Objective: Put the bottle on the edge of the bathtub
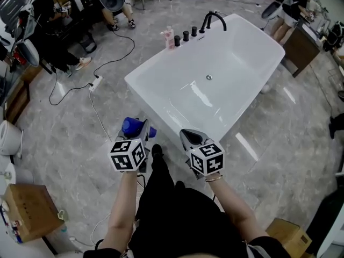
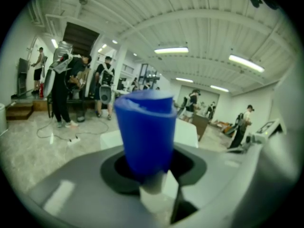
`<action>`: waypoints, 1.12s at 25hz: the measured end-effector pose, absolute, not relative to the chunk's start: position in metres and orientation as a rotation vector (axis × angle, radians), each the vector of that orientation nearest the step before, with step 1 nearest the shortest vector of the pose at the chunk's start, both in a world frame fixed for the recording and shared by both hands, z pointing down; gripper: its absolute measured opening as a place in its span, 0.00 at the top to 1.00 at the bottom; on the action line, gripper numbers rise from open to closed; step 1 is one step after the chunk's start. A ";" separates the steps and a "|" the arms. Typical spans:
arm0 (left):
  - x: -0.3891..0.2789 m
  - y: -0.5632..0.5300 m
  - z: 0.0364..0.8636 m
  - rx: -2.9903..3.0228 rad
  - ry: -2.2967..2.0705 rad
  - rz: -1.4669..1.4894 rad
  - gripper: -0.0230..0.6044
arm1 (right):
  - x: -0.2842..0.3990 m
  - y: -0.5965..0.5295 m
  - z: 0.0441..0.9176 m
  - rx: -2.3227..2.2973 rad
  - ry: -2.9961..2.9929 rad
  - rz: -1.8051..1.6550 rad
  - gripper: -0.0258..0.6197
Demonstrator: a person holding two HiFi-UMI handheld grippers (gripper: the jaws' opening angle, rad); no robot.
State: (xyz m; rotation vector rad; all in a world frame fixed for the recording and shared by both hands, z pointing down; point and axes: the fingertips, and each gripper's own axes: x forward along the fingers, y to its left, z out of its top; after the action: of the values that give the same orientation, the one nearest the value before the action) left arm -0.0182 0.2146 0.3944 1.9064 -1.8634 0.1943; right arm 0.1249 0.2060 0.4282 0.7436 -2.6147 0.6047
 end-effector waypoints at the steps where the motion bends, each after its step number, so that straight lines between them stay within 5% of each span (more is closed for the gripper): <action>1: -0.023 0.207 0.395 1.910 -1.857 0.194 0.72 | 0.120 0.199 0.429 0.747 -2.610 0.608 0.95; 28: -0.181 0.004 0.422 2.022 -1.671 0.263 0.72 | -0.038 0.022 0.444 0.916 -2.504 0.660 0.95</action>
State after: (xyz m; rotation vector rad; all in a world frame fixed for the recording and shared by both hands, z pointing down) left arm -0.1806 0.0042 0.4219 2.0215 -1.6713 0.2628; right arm -0.0381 0.0218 0.4444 0.9159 -2.5040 0.6604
